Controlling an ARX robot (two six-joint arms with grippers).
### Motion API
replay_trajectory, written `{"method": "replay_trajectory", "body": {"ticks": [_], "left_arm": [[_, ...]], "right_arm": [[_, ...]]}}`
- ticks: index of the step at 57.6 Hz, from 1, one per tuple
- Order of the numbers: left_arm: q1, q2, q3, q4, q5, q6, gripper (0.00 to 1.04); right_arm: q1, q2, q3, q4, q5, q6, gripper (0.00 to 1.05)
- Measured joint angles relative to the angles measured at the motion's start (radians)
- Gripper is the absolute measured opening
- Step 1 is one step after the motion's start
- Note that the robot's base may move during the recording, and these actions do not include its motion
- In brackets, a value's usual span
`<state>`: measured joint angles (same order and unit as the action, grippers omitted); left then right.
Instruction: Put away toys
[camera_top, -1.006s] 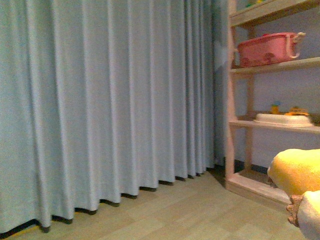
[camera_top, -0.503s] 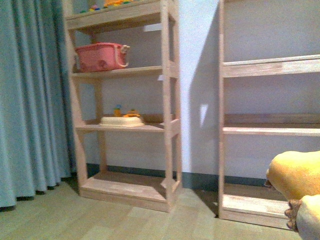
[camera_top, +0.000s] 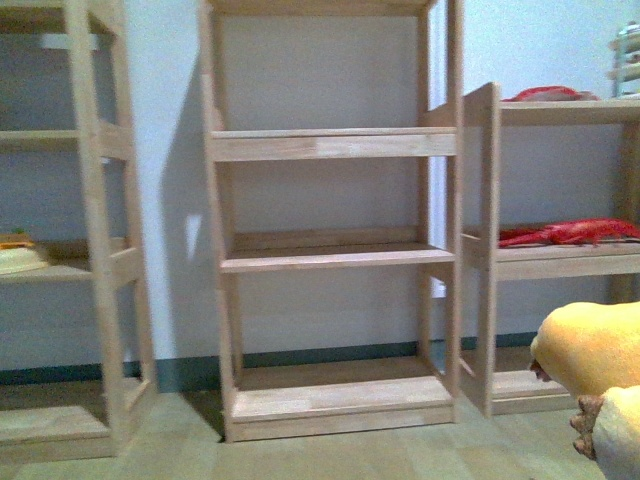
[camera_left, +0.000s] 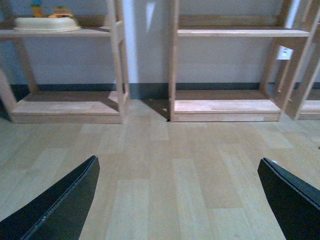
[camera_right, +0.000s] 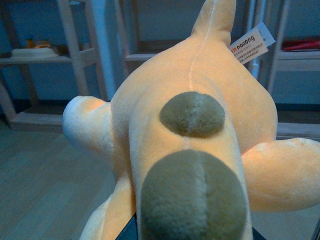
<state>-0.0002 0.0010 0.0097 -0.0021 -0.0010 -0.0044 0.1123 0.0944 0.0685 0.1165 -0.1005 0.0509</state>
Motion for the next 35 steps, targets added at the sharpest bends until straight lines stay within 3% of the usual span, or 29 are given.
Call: {"method": "replay_trajectory", "body": {"ticks": [35], "left_arm": [[-0.001, 0.0, 0.0, 0.0, 0.001, 0.0, 0.98]], "right_arm": [[0.0, 0.0, 0.0, 0.0, -0.003, 0.0, 0.09]]}}
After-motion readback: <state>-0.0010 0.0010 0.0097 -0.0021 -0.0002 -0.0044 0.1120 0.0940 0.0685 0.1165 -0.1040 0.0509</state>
